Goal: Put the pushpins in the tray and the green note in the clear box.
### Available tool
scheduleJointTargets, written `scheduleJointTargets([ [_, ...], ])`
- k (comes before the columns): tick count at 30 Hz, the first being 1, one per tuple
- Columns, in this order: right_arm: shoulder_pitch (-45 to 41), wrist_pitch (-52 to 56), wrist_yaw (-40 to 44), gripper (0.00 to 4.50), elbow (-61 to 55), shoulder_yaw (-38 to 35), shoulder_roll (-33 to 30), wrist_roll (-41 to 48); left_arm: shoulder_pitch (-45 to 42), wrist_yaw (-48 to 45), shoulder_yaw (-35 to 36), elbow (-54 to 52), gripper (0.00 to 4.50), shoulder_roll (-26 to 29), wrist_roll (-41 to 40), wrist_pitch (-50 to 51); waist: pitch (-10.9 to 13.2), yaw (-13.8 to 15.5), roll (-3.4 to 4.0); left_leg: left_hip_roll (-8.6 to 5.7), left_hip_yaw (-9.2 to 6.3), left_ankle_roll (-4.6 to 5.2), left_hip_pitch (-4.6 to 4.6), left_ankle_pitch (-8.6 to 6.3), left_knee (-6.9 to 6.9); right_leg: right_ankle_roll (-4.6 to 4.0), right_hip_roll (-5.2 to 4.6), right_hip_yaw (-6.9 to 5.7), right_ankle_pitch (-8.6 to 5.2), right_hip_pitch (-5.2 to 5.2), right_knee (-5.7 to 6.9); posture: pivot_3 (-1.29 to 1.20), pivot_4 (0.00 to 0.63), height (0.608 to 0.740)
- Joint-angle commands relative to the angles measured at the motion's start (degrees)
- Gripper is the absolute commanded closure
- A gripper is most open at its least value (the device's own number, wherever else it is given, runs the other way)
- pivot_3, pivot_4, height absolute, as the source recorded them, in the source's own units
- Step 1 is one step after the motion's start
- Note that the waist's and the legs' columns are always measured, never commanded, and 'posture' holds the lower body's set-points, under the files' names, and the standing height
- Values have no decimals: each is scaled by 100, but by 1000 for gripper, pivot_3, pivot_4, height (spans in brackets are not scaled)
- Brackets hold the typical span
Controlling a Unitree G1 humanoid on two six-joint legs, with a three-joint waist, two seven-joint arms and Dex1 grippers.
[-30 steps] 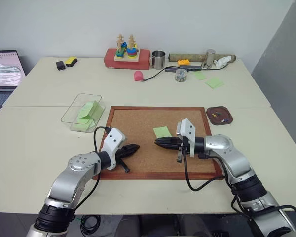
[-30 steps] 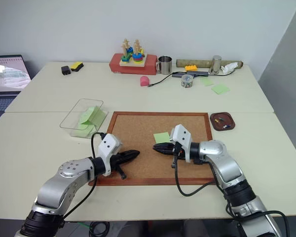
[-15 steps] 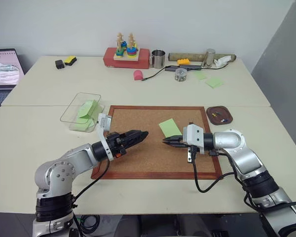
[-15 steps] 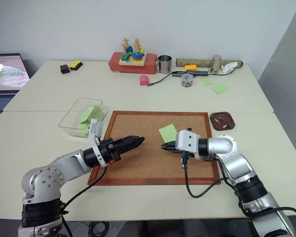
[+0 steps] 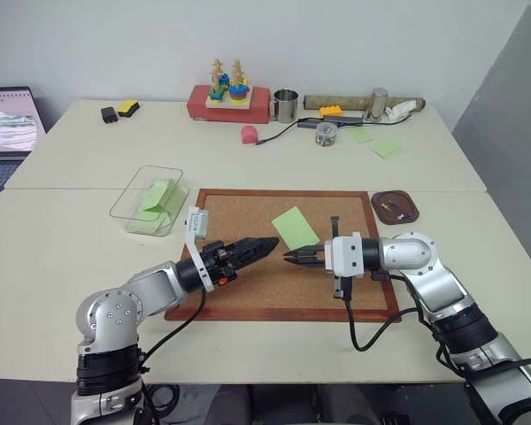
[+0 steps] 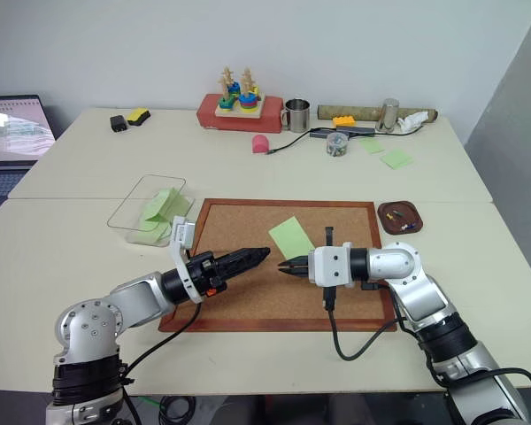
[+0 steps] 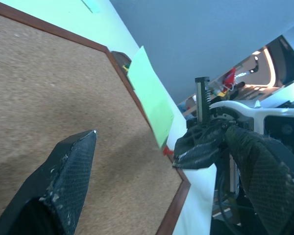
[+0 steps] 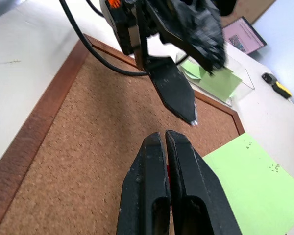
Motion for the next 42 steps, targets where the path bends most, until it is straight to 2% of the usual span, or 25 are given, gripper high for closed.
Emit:
scheduleJointTargets([
  [1,-156,-193,-40,4500,-257,82,108,-65,-104,-3,-156,-37,49,-111,-53,-158,0,-1,0,0,0,0,0,0,0,0,0,0,0,0,0,0,150,740],
  [12,-227,-121,-110,4500,-361,96,261,19,-266,103,-393,304,49,-333,290,-550,0,5,0,-1,0,-1,0,1,1,0,-1,0,0,1,-1,0,150,740],
  [13,-231,-107,-120,4500,-356,89,269,25,-275,115,-384,336,406,-351,293,-574,0,6,0,-1,0,-1,0,1,1,0,-1,0,0,1,-1,0,150,740],
  [17,-246,-97,-136,4500,-321,73,280,33,-300,20,-391,319,1033,-342,206,-559,0,5,0,-1,0,-1,1,1,1,-1,-1,0,0,1,0,0,150,740],
  [22,-249,-91,-174,4500,-293,76,299,36,-348,16,-396,320,2143,-348,192,-553,0,5,0,-1,0,-1,0,1,1,-1,-1,0,0,1,0,0,150,740],
  [33,-261,-62,-225,4500,-178,77,347,4,-364,-52,-364,275,3978,-329,62,-547,0,4,0,-1,0,-1,0,1,1,-1,-1,-1,0,1,0,0,150,740],
  [35,-265,-61,-224,4500,-165,69,345,-2,-333,-105,-400,228,4454,-296,60,-544,0,4,0,-1,0,-1,0,1,0,-1,0,-1,0,1,0,0,150,740],
  [42,-281,44,-284,4500,-205,-7,343,22,-303,-203,-509,220,4487,-198,196,-614,0,4,0,-1,0,-1,0,1,0,-1,-1,-1,0,1,0,0,150,740],
])
